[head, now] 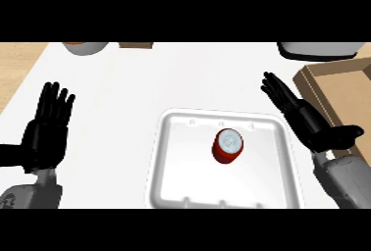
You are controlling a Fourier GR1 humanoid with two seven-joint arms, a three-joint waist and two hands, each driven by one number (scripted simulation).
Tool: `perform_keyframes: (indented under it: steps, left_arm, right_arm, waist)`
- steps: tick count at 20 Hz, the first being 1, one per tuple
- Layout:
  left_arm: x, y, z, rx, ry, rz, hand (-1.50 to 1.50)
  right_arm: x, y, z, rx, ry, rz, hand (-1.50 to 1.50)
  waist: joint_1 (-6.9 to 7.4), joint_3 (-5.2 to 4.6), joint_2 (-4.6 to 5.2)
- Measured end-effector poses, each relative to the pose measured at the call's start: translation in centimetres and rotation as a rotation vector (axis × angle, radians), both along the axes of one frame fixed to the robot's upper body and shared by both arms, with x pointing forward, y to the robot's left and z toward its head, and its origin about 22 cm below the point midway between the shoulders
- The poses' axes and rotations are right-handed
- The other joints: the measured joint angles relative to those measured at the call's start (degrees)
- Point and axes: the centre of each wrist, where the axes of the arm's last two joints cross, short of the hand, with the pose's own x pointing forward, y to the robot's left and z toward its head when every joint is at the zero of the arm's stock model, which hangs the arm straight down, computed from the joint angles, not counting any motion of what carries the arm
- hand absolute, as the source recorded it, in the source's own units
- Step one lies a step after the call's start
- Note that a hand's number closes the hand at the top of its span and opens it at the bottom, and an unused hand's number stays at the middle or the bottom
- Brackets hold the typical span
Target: Pick the can from the tray and place it in the cardboard box
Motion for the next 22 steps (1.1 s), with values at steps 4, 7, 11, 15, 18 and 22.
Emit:
perform_keyframes:
  steps: [4, 7, 11, 15, 18, 22]
  left_arm:
    - [-0.5, 1.1, 0.9, 0.061, 0.060, -0.024, 0.00]
    - [-0.9, 1.8, 0.8, 0.123, 0.142, -0.069, 0.00]
    - [-1.2, 2.5, 1.3, 0.147, 0.217, -0.116, 0.00]
    - [-1.6, 3.0, 1.8, 0.156, 0.256, -0.130, 0.00]
    - [-1.8, 3.4, 2.0, 0.156, 0.272, -0.129, 0.00]
    - [-2.0, 3.6, 1.9, 0.155, 0.280, -0.130, 0.00]
  right_arm:
    - [2.4, 0.9, 2.4, 0.013, 0.014, 0.141, -1.50]
    - [3.7, 1.1, 4.8, -0.050, -0.039, 0.217, -1.50]
    - [4.1, 0.8, 3.7, 0.073, -0.196, 0.127, -1.50]
    - [4.0, 0.0, 3.3, 0.113, -0.351, 0.209, -1.50]
    - [4.0, -1.1, 5.0, 0.026, -0.411, 0.297, -1.50]
    - [3.8, -1.7, 8.3, -0.273, -0.447, 0.378, -1.50]
  waist:
    - [-0.52, -0.05, 0.60]
    - [-0.64, -0.08, 0.77]
    - [-1.18, -0.02, 0.97]
    - [-1.61, -0.04, 0.93]
    - [-1.98, -0.09, 0.80]
    - [-2.49, -0.22, 0.51]
